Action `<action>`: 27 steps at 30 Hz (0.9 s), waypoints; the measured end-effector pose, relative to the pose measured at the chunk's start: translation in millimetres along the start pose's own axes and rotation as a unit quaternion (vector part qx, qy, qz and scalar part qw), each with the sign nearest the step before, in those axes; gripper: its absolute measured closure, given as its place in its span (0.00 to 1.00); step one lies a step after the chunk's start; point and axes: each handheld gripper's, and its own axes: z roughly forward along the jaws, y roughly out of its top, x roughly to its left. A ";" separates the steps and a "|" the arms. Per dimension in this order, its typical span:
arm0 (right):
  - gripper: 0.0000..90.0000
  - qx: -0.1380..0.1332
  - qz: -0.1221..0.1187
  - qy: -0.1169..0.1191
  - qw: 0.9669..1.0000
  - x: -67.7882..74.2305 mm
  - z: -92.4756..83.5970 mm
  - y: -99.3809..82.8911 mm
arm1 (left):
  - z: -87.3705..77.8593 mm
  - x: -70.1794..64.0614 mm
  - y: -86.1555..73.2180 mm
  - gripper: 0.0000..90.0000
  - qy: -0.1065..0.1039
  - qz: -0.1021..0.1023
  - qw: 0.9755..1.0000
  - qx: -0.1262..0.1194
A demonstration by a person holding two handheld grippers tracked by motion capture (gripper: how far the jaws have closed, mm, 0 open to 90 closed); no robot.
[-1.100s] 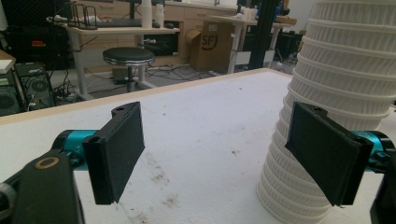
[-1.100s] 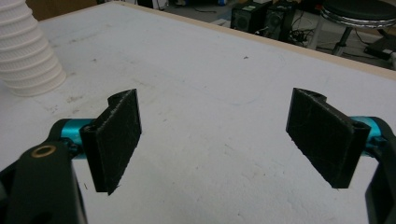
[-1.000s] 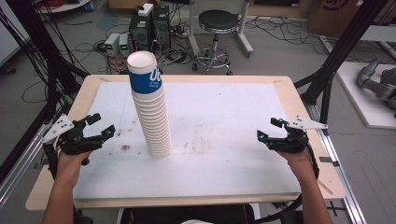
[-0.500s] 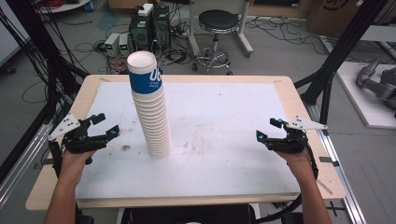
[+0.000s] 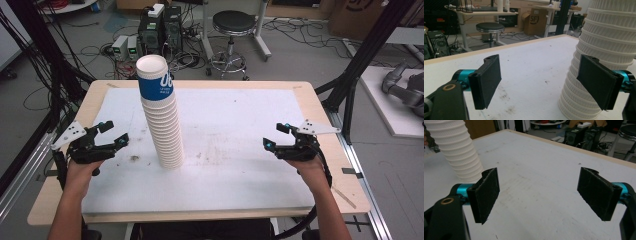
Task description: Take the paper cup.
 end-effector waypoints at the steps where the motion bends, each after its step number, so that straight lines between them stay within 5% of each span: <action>1: 0.20 -0.004 0.000 0.004 1.000 1.0 2.2 3.2 | 0.6 0.1 0.0 0.21 0.000 0.000 1.000 0.000; 14: 0.20 -0.020 -0.035 0.079 0.996 25.6 42.4 74.1 | 2.1 0.8 -1.8 0.21 -0.002 -0.002 1.000 0.009; 27: 0.20 -0.027 -0.062 0.149 0.987 60.4 92.8 126.0 | 0.6 2.3 -5.2 0.21 0.002 -0.009 1.000 0.015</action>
